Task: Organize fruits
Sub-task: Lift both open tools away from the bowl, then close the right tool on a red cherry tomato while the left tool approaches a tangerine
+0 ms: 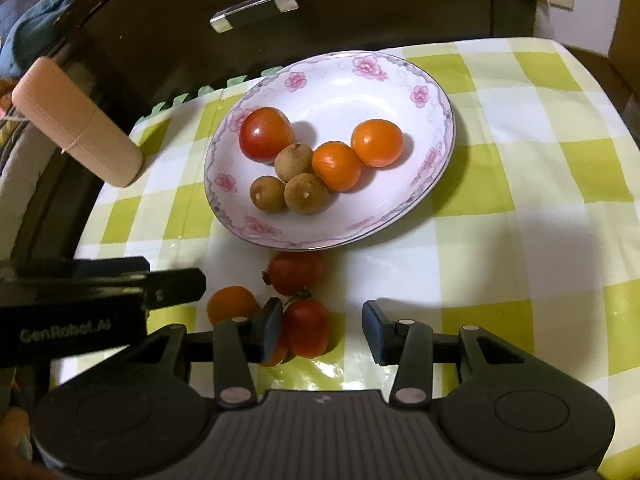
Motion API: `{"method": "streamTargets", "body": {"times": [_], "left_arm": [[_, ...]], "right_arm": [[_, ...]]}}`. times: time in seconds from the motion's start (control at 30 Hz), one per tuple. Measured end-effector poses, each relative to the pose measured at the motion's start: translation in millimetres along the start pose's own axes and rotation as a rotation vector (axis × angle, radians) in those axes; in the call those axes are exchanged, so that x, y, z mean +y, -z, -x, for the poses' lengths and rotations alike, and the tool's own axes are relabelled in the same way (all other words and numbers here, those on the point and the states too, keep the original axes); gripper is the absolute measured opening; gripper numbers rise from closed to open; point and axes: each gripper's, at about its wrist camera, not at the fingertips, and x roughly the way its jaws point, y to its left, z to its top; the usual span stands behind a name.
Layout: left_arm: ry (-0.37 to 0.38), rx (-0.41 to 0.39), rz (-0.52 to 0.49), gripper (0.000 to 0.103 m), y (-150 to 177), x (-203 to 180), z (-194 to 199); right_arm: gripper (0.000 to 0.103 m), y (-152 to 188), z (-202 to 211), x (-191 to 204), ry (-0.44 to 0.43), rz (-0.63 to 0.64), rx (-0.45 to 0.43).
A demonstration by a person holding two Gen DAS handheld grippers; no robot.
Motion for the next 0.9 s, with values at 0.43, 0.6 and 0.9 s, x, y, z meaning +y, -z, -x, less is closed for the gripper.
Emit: {"method": "streamTargets", "body": {"times": [0.43, 0.6, 0.9], "left_arm": [[-0.015, 0.003, 0.0, 0.065, 2.2, 0.2, -1.9], [-0.016, 0.015, 0.012, 0.066, 2.5, 3.9, -5.9], [0.01, 0.025, -0.011, 0.066, 4.0, 0.7, -7.4]], "right_arm": [[0.036, -3.8, -0.2, 0.5, -0.004, 0.003, 0.017], [0.036, -4.9, -7.2, 4.2, 0.002, 0.008, 0.021], [0.025, 1.4, -6.1, 11.0, 0.068, 0.118, 0.014]]}}
